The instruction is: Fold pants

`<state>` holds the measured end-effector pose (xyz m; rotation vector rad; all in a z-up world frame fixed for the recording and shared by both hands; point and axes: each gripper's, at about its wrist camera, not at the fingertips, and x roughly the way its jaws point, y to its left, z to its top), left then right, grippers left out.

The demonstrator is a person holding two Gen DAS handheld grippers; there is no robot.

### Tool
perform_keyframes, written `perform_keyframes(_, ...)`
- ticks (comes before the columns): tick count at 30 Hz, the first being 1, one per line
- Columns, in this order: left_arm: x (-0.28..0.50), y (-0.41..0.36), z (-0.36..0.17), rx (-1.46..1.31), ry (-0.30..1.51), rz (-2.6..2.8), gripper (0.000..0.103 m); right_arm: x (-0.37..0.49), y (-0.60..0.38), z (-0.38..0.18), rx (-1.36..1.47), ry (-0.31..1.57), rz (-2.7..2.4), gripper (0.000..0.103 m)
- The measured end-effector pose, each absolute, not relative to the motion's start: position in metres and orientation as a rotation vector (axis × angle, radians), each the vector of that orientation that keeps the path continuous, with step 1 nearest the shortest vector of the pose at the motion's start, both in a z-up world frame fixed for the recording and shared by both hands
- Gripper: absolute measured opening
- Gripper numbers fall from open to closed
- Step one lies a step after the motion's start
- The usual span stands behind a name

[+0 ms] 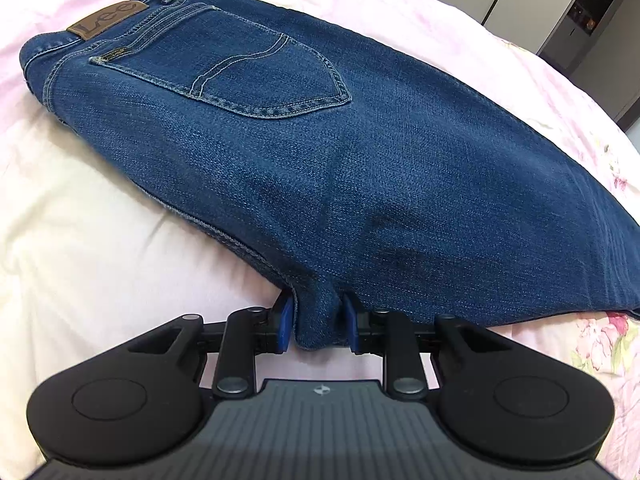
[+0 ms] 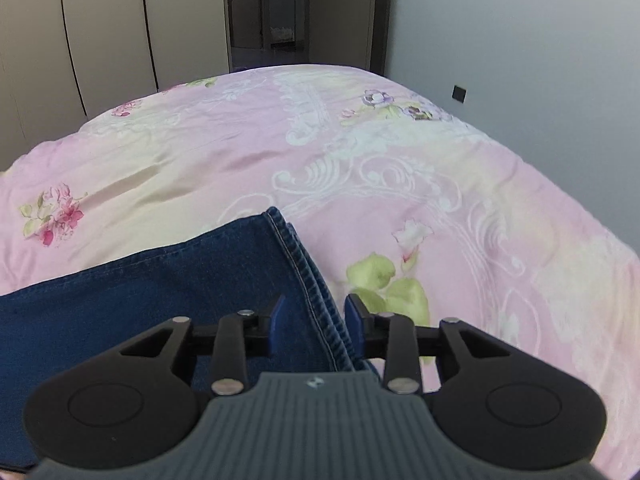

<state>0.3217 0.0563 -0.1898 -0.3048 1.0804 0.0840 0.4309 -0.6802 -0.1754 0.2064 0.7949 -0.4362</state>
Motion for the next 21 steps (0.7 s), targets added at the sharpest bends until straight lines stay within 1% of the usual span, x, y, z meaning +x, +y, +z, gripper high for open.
perform_keyframes(6,0.317,0.065,-0.187,-0.358,1.072,0.093,0.026,0.387,-0.696,-0.189,0.439,0.794,-0.467,0.035)
perform_keyframes(9,0.317,0.068,-0.186,-0.379,1.075,0.095,0.026,0.381,-0.703,-0.202,0.548,0.776,-0.486,0.035)
perform_keyframes(12,0.317,0.07,-0.187,-0.381,1.074,0.096,0.026,0.381,-0.706,-0.215,0.649,0.75,-0.473,0.031)
perform_keyframes(14,0.317,0.071,-0.187,-0.389,1.073,0.1,0.028,0.384,-0.708,-0.223,0.715,0.736,-0.467,0.031)
perform_keyframes(15,0.317,0.072,-0.186,-0.393,1.072,0.101,0.028,0.385,-0.71,-0.228,0.763,0.737,-0.458,0.027)
perform_keyframes(16,0.317,0.073,-0.185,-0.392,1.068,0.099,0.028,0.386,-0.711,-0.232,0.805,0.74,-0.457,0.011)
perform_keyframes(17,0.316,0.073,-0.184,-0.387,1.064,0.094,0.028,0.385,-0.711,-0.231,0.827,0.737,-0.462,0.001)
perform_keyframes(18,0.315,0.073,-0.184,-0.383,1.062,0.089,0.029,0.385,-0.711,-0.227,0.829,0.726,-0.457,0.0)
perform_keyframes(21,0.314,0.077,-0.185,-0.4,1.063,0.079,0.028,0.385,-0.7,-0.194,0.676,0.671,-0.45,0.0)
